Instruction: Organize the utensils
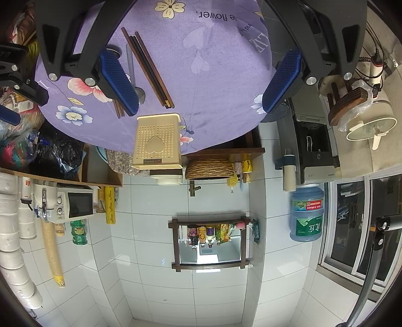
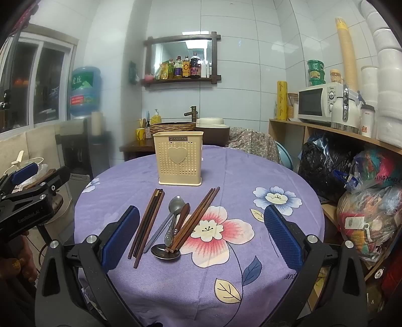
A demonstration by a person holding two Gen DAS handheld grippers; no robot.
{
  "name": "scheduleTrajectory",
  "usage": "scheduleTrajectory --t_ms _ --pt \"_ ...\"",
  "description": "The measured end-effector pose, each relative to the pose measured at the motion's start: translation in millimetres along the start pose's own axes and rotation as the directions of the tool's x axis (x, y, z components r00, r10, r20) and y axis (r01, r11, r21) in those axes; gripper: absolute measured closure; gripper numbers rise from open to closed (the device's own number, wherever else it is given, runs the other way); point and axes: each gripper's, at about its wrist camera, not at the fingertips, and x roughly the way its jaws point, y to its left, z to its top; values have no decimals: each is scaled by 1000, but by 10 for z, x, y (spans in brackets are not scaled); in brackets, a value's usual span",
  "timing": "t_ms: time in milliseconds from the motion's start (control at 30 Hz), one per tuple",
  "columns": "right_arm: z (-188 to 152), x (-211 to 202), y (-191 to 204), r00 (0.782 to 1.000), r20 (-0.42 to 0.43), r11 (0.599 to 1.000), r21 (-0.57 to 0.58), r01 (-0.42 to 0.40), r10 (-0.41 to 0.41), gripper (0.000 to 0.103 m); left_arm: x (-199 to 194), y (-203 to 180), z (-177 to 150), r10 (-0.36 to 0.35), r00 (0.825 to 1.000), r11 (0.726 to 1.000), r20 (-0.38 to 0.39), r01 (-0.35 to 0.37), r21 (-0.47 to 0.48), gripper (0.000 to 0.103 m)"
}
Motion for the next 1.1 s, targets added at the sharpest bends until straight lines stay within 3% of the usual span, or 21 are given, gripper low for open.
scheduleTrajectory --t_ms 1100 --pt "30 1 20 1000 -11 1000 4 -3 3 5 -17 50 -18 -3 1000 1000 -7 3 -2 5"
